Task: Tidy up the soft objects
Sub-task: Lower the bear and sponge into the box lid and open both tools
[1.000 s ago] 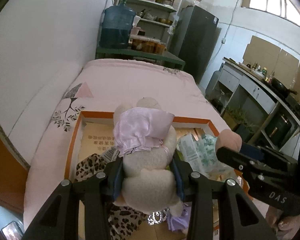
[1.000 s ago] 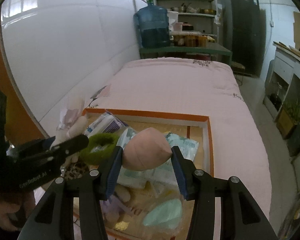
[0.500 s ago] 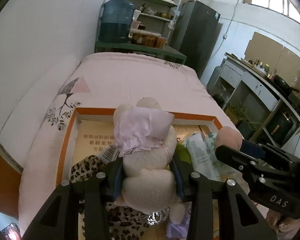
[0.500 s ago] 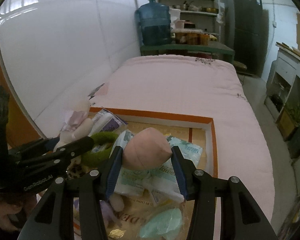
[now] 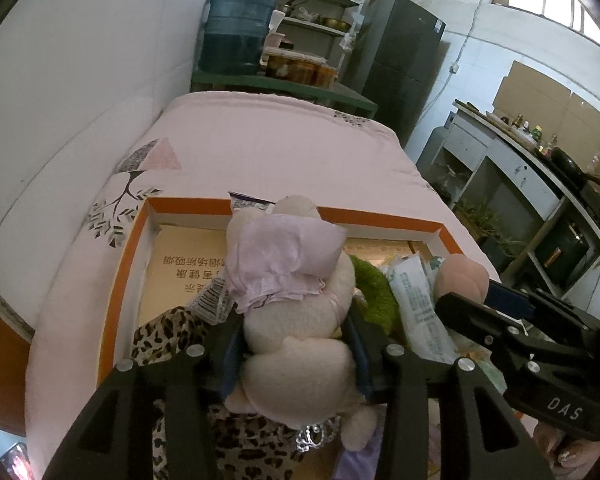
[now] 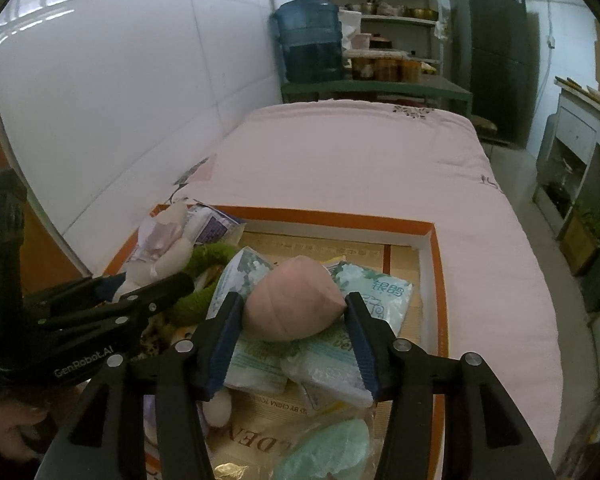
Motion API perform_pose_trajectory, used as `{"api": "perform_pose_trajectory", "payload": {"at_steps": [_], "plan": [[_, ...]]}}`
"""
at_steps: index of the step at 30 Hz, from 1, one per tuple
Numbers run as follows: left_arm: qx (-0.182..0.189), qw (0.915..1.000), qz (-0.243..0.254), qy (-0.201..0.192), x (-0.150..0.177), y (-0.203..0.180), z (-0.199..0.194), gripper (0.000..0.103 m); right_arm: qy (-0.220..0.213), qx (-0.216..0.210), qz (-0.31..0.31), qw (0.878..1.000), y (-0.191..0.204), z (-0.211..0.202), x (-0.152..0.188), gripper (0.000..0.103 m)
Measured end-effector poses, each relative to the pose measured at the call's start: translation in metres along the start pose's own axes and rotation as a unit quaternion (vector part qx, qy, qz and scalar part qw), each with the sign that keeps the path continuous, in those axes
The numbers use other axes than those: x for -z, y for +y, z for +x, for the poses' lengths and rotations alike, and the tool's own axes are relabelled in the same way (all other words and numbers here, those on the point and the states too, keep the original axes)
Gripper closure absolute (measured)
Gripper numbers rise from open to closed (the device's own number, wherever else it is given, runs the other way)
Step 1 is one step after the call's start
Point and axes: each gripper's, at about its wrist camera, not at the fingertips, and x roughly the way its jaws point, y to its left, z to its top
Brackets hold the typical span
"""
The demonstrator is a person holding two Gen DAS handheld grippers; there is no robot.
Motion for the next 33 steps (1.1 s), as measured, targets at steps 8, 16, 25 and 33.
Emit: {"api": "perform_pose_trajectory", "payload": {"at_steps": [8,16,25,33], "plan": [[-0.006,1.0,-0.001,-0.005,0.002,0.002,-0.003,0.047,-0.003,-0.005,0.002,1.0,-0.001,-0.001,-0.001,0.043],[-0.008,0.9998,0.008,-0.017,0.002,-0.001,-0.011,0.044,-0.01,-0.001,-0.002,1.0,0.002,-0.007,-0.003,0.042],[-0.016,0.9988,0.015,-0.044,-0.002,-0.005,-0.032,0.04,-0.021,0.0,-0.002,1.0,0.005,-0.021,-0.004,0.042],[-0.018,0.9981,0.016,-0.056,-0.002,-0.005,-0.049,0.04,-0.029,-0.001,-0.003,1.0,0.008,-0.036,-0.003,0.042]]}}
